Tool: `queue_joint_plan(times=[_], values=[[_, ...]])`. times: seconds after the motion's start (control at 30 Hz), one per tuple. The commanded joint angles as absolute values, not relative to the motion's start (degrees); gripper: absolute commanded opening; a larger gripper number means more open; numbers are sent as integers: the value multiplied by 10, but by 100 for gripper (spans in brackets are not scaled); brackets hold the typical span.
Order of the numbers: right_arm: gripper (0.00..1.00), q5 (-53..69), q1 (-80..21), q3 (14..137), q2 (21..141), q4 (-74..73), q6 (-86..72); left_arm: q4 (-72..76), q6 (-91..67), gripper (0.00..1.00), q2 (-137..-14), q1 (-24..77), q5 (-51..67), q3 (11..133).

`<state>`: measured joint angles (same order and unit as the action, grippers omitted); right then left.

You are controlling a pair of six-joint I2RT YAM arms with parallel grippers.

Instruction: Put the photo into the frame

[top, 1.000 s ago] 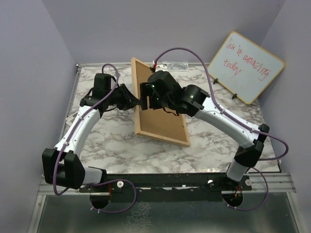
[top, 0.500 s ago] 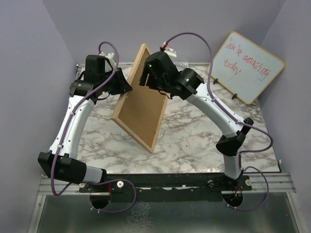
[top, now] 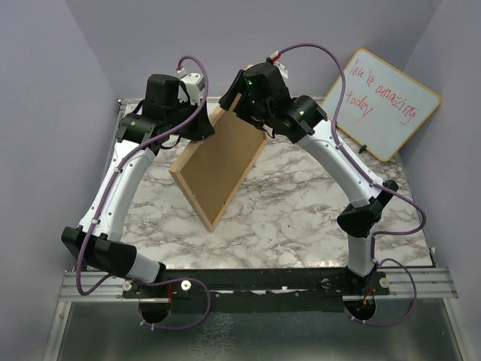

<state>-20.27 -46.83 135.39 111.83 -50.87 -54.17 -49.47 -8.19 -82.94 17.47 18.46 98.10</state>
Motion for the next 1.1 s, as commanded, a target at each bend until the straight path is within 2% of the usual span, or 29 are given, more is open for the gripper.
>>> queue_joint_plan(times=[0.0,0.27,0.57,0.63,0.77,0.97,1.0,1.07], values=[[78,-162,-459,1346,1106,-497,-572,-434,-42,0,-809,218,161,1020],[78,-194,-451,1294,1072,-569,-652,-433,-12,0,-792,269,126,992],[78,-165,-426,1262,1055,-613,-687,-426,14,0,-778,322,135,965],[78,-155,-420,1263,1059,-618,-687,-424,18,3,-777,329,147,960],[69,-136,-412,1269,1065,-637,-684,-418,19,20,-778,331,176,949],[51,-117,-406,1200,1013,-624,-672,-411,-5,79,-791,331,212,962],[49,-107,-403,1179,999,-616,-668,-410,-19,85,-794,331,231,971],[46,-88,-394,1139,965,-601,-663,-404,-43,91,-802,331,278,994]])
